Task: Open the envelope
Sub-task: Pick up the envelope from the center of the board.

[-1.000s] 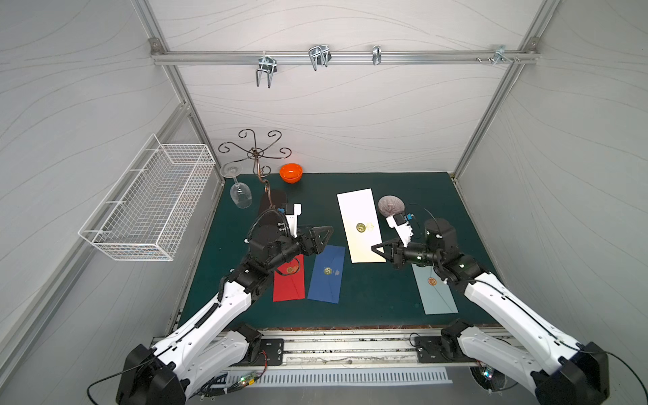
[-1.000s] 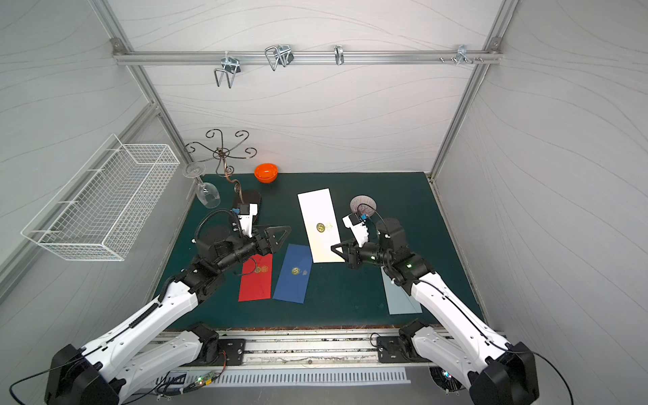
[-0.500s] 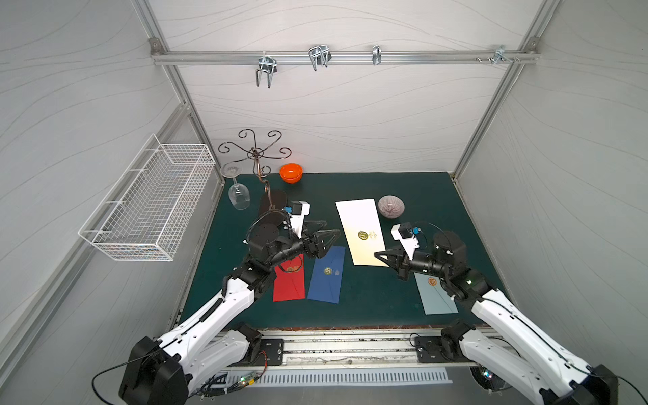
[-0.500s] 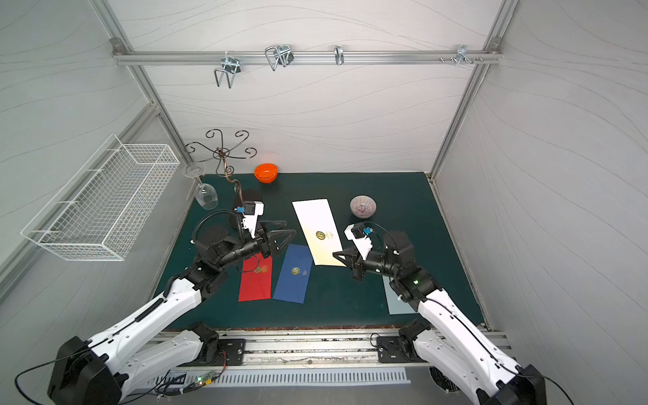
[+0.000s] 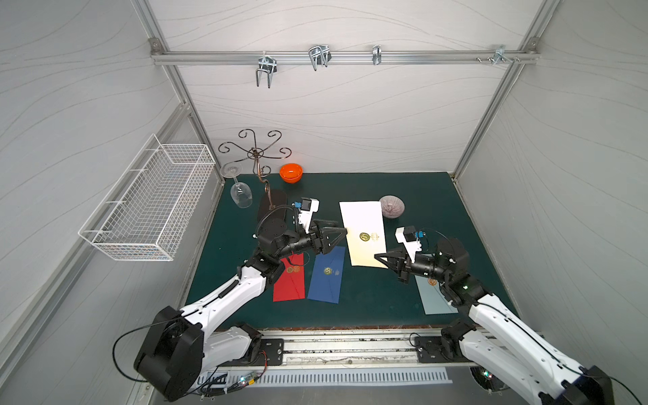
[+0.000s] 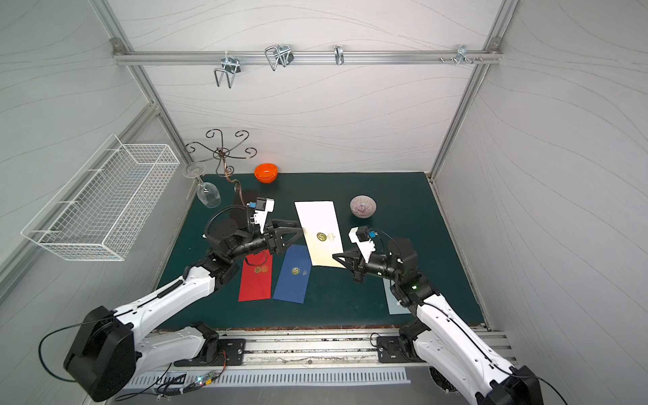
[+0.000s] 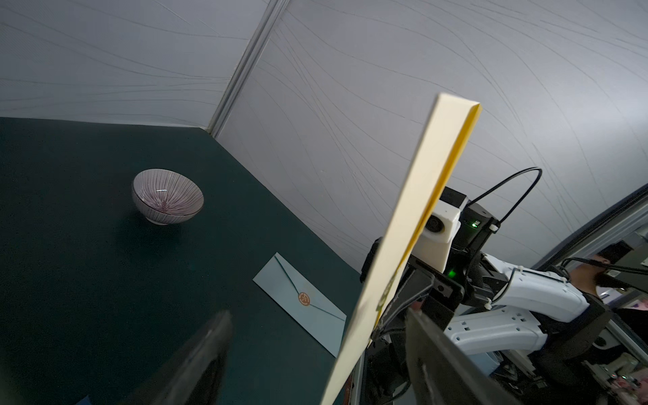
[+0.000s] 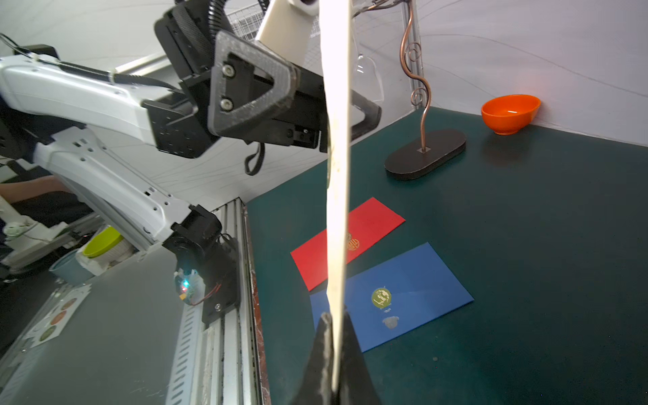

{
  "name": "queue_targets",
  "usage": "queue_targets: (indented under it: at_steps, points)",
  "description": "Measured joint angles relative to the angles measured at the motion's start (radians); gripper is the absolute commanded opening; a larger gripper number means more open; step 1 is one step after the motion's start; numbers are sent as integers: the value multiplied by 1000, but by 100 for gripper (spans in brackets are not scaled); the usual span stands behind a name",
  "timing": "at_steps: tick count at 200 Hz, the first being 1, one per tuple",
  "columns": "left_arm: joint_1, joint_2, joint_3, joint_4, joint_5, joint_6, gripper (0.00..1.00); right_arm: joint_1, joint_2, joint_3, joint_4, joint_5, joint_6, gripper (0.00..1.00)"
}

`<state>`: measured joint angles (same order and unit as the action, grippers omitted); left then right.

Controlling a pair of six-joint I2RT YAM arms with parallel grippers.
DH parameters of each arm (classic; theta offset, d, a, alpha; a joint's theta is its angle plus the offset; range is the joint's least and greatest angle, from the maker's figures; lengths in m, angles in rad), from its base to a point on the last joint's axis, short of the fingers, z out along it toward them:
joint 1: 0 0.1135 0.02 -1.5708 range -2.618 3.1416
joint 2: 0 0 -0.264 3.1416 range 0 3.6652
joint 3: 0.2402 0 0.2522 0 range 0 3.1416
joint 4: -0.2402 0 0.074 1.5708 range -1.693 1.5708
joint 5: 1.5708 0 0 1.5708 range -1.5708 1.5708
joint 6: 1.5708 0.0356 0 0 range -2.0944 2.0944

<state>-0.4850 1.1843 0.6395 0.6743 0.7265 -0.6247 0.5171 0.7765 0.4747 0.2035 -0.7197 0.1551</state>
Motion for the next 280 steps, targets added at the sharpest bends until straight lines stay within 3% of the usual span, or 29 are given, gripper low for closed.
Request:
queue_targets:
  at_steps: [64, 181, 213, 233, 249, 280]
  points:
    - [0, 79, 36, 201, 76, -117, 63, -6, 55, 0, 77, -63, 56, 0]
    - [0, 99, 73, 283, 135, -123, 30, -7, 112, 0, 152, -105, 111, 0]
    - [0, 102, 77, 299, 142, -141, 11, -7, 118, 0, 156, -113, 117, 0]
    - [0, 106, 84, 310, 156, -147, 10, -7, 122, 0, 155, -117, 119, 0]
    - [0, 110, 85, 312, 163, -153, 0, -7, 126, 0, 154, -119, 119, 0]
    - [0, 111, 85, 311, 177, -151, 0, -7, 132, 0, 153, -118, 125, 3]
